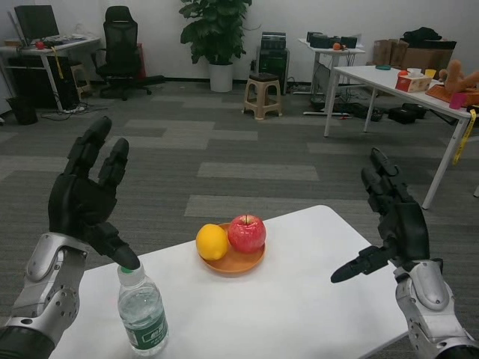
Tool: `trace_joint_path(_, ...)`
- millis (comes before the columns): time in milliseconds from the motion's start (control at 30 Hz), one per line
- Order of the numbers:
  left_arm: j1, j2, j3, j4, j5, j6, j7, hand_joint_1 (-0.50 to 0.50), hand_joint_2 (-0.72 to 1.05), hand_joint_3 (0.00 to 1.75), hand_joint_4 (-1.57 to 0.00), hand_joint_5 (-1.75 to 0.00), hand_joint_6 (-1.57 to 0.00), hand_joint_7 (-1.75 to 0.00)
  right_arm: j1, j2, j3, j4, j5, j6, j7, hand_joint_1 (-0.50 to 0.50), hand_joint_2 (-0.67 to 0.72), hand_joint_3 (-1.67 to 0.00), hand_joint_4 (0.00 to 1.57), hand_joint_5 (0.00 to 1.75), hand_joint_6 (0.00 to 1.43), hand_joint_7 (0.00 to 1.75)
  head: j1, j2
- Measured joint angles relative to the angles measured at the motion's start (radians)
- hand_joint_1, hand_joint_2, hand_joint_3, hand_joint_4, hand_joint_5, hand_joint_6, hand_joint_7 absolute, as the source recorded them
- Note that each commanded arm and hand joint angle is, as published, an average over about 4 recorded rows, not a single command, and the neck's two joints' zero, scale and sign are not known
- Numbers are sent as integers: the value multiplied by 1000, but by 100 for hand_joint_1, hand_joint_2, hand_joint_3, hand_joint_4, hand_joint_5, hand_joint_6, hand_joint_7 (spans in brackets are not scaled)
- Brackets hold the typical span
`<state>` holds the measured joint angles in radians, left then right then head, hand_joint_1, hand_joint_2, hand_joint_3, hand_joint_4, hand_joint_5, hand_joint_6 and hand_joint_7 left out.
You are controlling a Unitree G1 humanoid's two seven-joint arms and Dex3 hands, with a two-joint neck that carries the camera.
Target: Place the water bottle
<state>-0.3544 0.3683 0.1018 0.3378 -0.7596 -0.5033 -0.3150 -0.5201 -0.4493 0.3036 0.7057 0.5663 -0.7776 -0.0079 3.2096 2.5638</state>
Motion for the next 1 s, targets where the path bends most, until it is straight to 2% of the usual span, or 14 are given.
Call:
trace_joint_path(67, -1, -6, 8, 0, 1, 5, -3, -50, -55, 9, 0, 0, 0, -35, 0, -1, -1, -2, 0, 0, 0, -50, 34, 0, 0, 0, 0, 10, 5, 0)
trace_joint_path(333, 2, -7, 43, -23, 3, 12, -3, -50, -55, 9, 0, 0, 0, -35, 0, -3, -2, -4, 0, 0, 0, -50, 34, 0, 0, 0, 0, 7, 20, -3)
trace_joint_path(700, 47, -8, 97, -96, 15, 45, -3, -50, -59, 9, 0, 0, 0, -35, 0, -4, -1, -30, 0, -1, 0, -50, 34, 0, 0, 0, 0, 7, 14, -11)
trace_joint_path(800, 51, -14, 105, -103, 15, 45, -4, -50, -59, 9, 0, 0, 0, -35, 0, -4, -1, -40, 0, -1, 0, -48, 34, 0, 0, 0, 0, 7, 15, -11)
trace_joint_path(1000, 54, -34, 116, -117, 19, 46, -5, -50, -64, 9, 0, 0, 0, -35, 2, -4, -1, -62, 0, -1, 0, -50, 34, 0, 0, 0, 0, 7, 23, -13)
